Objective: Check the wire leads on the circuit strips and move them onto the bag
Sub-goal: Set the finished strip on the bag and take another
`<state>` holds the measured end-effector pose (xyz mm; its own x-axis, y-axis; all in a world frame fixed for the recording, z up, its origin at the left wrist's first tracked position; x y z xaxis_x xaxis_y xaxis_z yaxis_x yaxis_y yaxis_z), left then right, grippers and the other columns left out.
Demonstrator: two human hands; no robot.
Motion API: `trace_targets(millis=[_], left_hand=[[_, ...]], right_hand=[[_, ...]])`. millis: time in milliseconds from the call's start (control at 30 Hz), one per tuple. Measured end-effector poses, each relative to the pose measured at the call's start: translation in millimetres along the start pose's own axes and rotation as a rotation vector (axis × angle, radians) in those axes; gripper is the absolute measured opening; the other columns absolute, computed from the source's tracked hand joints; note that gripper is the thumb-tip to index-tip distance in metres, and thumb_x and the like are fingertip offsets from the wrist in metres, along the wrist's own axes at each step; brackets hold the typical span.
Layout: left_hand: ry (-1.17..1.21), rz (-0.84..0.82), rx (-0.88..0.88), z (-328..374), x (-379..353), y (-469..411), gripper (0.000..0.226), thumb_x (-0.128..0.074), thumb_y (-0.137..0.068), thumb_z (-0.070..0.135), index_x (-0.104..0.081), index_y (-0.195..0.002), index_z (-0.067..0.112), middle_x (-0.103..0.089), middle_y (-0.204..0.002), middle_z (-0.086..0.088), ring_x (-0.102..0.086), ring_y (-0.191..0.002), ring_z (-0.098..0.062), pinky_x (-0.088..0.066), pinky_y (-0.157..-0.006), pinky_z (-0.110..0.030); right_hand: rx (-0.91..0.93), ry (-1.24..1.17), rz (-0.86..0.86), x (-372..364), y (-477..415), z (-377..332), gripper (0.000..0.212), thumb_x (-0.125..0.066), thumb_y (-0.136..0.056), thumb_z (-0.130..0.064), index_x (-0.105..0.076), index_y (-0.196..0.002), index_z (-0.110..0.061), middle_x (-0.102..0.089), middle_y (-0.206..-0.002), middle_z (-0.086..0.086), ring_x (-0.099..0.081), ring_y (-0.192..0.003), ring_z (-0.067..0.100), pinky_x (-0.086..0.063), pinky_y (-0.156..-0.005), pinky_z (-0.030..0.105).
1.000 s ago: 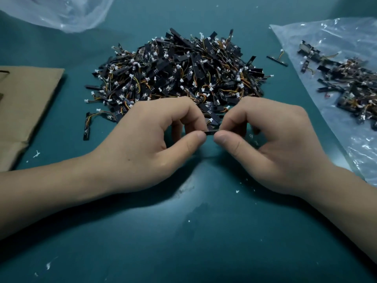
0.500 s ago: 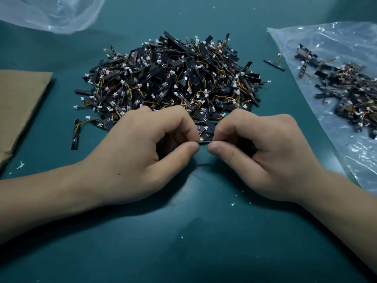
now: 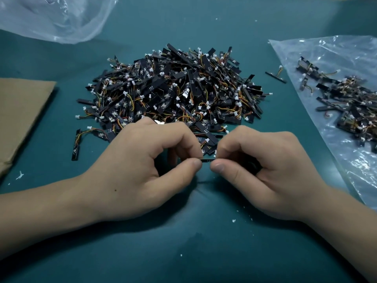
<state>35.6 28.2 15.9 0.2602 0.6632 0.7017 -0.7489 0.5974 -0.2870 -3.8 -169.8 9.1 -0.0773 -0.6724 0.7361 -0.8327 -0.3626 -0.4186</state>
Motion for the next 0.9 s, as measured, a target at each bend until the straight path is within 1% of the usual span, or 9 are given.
trace_targets(millis=[167, 300, 433, 500, 567, 633, 767, 833, 900], left_hand=[[-0.015, -0.013, 0.006, -0.5, 0.1, -1.7, 0.004, -0.066, -0.083, 0.032, -0.065, -0.086, 0.029, -0.059, -0.076, 0.014, -0.055, -0.071, -0.011, -0.043, -0.067, -0.030], [0.038, -0.023, 0.006, 1.5, 0.5, -2.3, 0.011, -0.066, -0.083, 0.032, -0.058, -0.085, 0.038, -0.054, -0.074, 0.024, -0.051, -0.071, 0.003, -0.039, -0.068, -0.017], [0.054, -0.019, -0.005, 5.2, 1.5, -0.8, 0.008, -0.064, -0.085, 0.035, -0.055, -0.084, 0.037, -0.051, -0.071, 0.028, -0.048, -0.067, 0.010, -0.036, -0.067, -0.006], [0.059, -0.028, -0.010, 5.0, 2.8, 0.1, 0.006, -0.059, -0.087, 0.041, -0.057, -0.084, 0.036, -0.051, -0.072, 0.027, -0.048, -0.068, 0.009, -0.035, -0.068, -0.007], [0.024, -0.034, -0.016, 2.9, 2.5, 1.2, 0.012, -0.062, -0.088, 0.037, -0.064, -0.081, 0.028, -0.053, -0.072, 0.021, -0.050, -0.068, 0.000, -0.037, -0.067, -0.019], [0.021, -0.028, -0.006, 0.7, 1.7, 1.5, 0.013, -0.061, -0.089, 0.034, -0.066, -0.081, 0.025, -0.055, -0.073, 0.020, -0.051, -0.069, -0.004, -0.038, -0.068, -0.024], [0.105, -0.015, 0.012, 1.3, 1.4, 1.9, 0.005, -0.062, -0.090, 0.039, -0.060, -0.086, 0.037, -0.051, -0.075, 0.031, -0.050, -0.071, 0.007, -0.036, -0.068, -0.012], [0.096, -0.020, 0.009, 2.8, 1.8, 1.7, 0.005, -0.056, -0.089, 0.043, -0.057, -0.086, 0.040, -0.050, -0.074, 0.032, -0.050, -0.070, 0.008, -0.035, -0.068, -0.011], [0.084, -0.017, -0.011, 4.2, 1.8, 0.3, 0.006, -0.056, -0.092, 0.040, -0.055, -0.086, 0.042, -0.050, -0.071, 0.033, -0.050, -0.069, 0.010, -0.035, -0.068, -0.010]], right_hand=[[-0.007, -0.013, -0.008, -0.7, -1.3, 1.5, 0.016, -0.063, -0.098, -0.034, -0.067, -0.093, -0.020, -0.062, -0.075, -0.012, -0.053, -0.063, 0.007, -0.046, -0.059, 0.028], [-0.008, -0.023, 0.012, 0.3, -2.2, 1.1, 0.016, -0.065, -0.097, -0.031, -0.068, -0.091, -0.016, -0.064, -0.075, -0.011, -0.055, -0.064, 0.007, -0.045, -0.061, 0.021], [-0.014, -0.031, 0.024, -0.1, -1.0, -0.1, 0.014, -0.062, -0.098, -0.033, -0.063, -0.094, -0.020, -0.060, -0.081, -0.012, -0.055, -0.064, 0.004, -0.042, -0.061, 0.015], [-0.004, -0.022, 0.037, 0.0, 0.1, -0.7, 0.016, -0.061, -0.098, -0.033, -0.064, -0.095, -0.018, -0.060, -0.082, -0.011, -0.057, -0.064, 0.008, -0.044, -0.061, 0.020], [0.007, -0.020, 0.044, 0.1, 0.6, -1.3, 0.018, -0.063, -0.098, -0.032, -0.067, -0.093, -0.014, -0.063, -0.078, -0.010, -0.058, -0.064, 0.013, -0.045, -0.060, 0.026], [0.022, -0.016, 0.068, 0.2, 0.8, -1.9, 0.018, -0.065, -0.097, -0.030, -0.069, -0.093, -0.013, -0.065, -0.079, -0.009, -0.059, -0.063, 0.014, -0.046, -0.061, 0.026], [0.015, -0.031, 0.085, 1.8, 0.8, -0.6, 0.017, -0.067, -0.096, -0.030, -0.069, -0.093, -0.013, -0.062, -0.087, -0.011, -0.059, -0.064, 0.012, -0.047, -0.062, 0.024], [0.040, -0.041, 0.093, 2.3, 0.1, -2.0, 0.014, -0.067, -0.097, -0.029, -0.069, -0.093, -0.016, -0.062, -0.089, -0.011, -0.059, -0.067, 0.011, -0.047, -0.063, 0.021], [0.088, -0.067, 0.130, 3.3, -1.7, -2.7, 0.006, -0.068, -0.097, -0.028, -0.067, -0.096, -0.022, -0.063, -0.091, -0.011, -0.061, -0.070, 0.009, -0.048, -0.066, 0.020]])
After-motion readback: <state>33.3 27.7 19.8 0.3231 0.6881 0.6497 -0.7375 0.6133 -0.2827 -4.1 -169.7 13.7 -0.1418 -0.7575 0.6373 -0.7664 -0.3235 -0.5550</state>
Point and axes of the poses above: each hand's wrist, its own y-axis away from the middle knuckle, its own x-axis out of the back of the hand, z = x × y, the point moved 3 cm from there along -y, towards the middle knuckle
